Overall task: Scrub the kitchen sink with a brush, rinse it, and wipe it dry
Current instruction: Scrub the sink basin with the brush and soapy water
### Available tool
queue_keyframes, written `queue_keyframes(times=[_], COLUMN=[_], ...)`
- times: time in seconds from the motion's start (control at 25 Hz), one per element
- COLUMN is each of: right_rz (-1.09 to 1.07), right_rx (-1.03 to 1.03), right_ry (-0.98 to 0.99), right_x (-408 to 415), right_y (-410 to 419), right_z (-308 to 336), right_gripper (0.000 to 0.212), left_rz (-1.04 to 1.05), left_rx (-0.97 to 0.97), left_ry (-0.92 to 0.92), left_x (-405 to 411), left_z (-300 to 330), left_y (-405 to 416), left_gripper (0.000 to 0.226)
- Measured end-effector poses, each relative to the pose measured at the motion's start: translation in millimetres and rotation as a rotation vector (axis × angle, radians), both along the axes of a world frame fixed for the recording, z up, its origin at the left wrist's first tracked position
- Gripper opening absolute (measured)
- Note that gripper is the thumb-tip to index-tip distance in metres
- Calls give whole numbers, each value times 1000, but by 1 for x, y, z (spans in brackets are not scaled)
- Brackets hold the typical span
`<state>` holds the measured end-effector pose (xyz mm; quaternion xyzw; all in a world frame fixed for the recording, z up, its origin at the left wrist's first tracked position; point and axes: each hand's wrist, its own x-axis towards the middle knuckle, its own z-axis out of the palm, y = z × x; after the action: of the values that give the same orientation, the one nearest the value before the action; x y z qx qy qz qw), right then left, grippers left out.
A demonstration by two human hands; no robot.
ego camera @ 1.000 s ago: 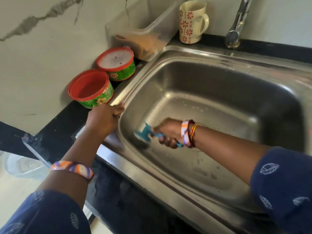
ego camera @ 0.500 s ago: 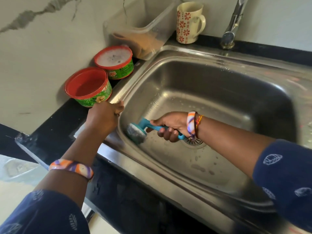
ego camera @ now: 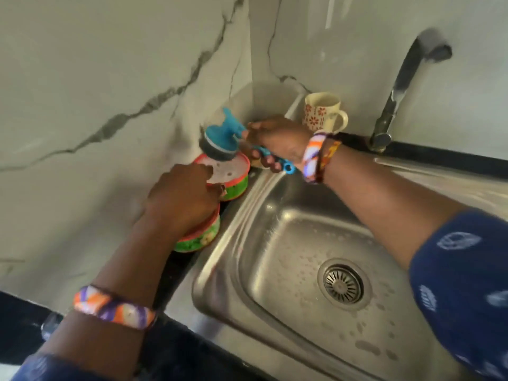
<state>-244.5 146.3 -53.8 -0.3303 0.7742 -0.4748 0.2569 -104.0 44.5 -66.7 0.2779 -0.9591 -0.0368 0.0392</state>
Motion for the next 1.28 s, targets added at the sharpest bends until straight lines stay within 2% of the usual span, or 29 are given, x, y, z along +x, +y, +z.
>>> queue_keyframes(times=[0.12,0.24,0.36,0.44,0.48,0.56,0.64,0.72,0.8,0.88,0.92,1.0,1.12,1.2,1.28], right_rz=[27,48,43,-39,-87,-153,-142,-146,-213,-224,-186,-71,75,181,228], right_rx=[354,489,522,468,403,284,303,295,106,-50,-17,203,511,574,531], right_ry=[537,602,618,614,574,496,500,409,101,-238,-346,-477,-647,-722,-697], right_x=[-7,-6,2,2,2,2,9,12,15,19,22,34,49,51,51], right_y=[-50,-57,-55,-54,-52,-48,-43,-31,-6,35,62,123,194,184,137], right_z=[-12,-19,-22,-11,-2,12,12,4,4,4,-6,-39,-96,-121,-142], right_gripper=[30,50,44,32,25,26,32,28,19,19,21,24,20,21,21], left_rz=[-96,-157,-214,-228,-229,-222,-215,-203,-190,-204,-208,-170,-2,107,182], left_rx=[-68,-96,-116,-124,-118,-110,-122,-136,-108,-52,-24,28,77,75,75], left_ry=[-72,-38,-47,-68,-73,-92,-80,-15,74,117,114,85,50,57,73], left_x=[-9,-7,-4,-2,-1,3,8,16,26,34,38,47,60,65,66], left_z=[-11,-24,-28,-28,-26,-24,-20,-15,-15,-23,-30,-47,-73,-86,-95], left_y=[-16,-19,-22,-21,-20,-19,-13,-2,17,36,47,68,91,100,107], left_gripper=[38,44,40,39,40,40,37,33,32,34,37,46,54,55,54])
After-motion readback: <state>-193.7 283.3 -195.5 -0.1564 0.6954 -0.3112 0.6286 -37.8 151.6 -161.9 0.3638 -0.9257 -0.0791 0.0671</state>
